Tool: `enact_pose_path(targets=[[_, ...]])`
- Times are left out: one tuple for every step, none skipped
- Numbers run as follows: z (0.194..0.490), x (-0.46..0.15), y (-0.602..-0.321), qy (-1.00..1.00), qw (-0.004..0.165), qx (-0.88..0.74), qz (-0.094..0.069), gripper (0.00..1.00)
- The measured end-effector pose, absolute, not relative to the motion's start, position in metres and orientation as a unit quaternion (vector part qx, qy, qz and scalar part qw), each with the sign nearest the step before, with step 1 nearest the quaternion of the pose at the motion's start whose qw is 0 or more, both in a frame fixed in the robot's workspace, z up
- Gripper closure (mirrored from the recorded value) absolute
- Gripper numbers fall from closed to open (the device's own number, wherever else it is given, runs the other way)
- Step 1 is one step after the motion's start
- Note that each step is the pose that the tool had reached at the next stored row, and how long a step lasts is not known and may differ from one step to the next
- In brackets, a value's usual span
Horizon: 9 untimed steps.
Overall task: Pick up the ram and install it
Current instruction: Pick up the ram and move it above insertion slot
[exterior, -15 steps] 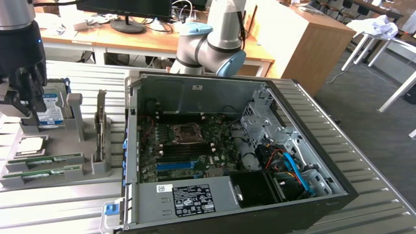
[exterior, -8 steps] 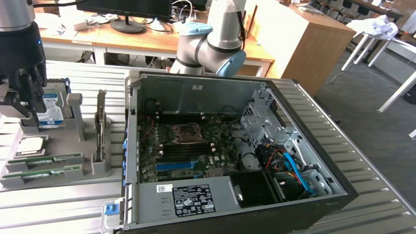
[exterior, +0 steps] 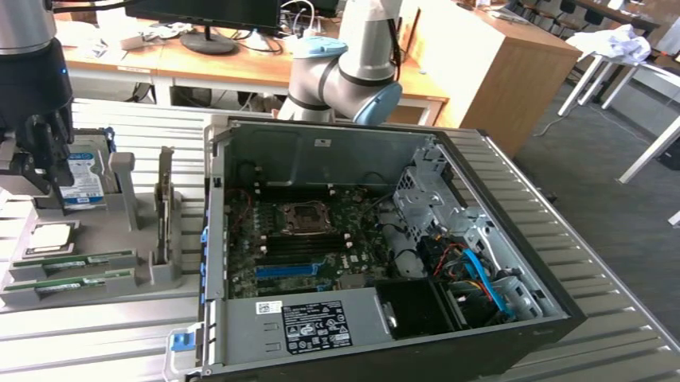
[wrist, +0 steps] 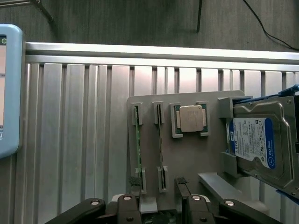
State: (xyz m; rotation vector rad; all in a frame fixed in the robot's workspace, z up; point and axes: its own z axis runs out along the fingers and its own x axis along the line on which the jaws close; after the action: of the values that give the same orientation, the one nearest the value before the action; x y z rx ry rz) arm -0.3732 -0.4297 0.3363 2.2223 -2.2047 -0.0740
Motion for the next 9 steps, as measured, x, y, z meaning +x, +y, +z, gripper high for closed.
enact_pose_path(targets=[[0.3362, -0.3732, -0.4301, -0.704, 0.005, 0.71, -0.024, 0.59], [0.3361, -0.3732, -0.4305, -0.704, 0.005, 0.71, -0.024, 0.59], [0.3359, -0.3732, -0.4309, -0.704, 0.005, 0.71, -0.024, 0.59], [0.3357, -0.3733, -0.4314, -0.704, 0.005, 0.71, -0.024, 0.59], [0.3355, -0.3732, -0.432, -0.704, 0.005, 0.71, -0.024, 0.59], [0.3354, -0.3732, -0.4325, -0.704, 0.005, 0.71, -0.024, 0.59], [0.3352, -0.3732, -0.4329, -0.704, 0.005, 0.71, -0.024, 0.59], [0.3351, -0.3732, -0.4333, -0.704, 0.005, 0.71, -0.024, 0.59], [0.3349, -0.3732, -0.4337, -0.704, 0.005, 0.71, -0.024, 0.59]])
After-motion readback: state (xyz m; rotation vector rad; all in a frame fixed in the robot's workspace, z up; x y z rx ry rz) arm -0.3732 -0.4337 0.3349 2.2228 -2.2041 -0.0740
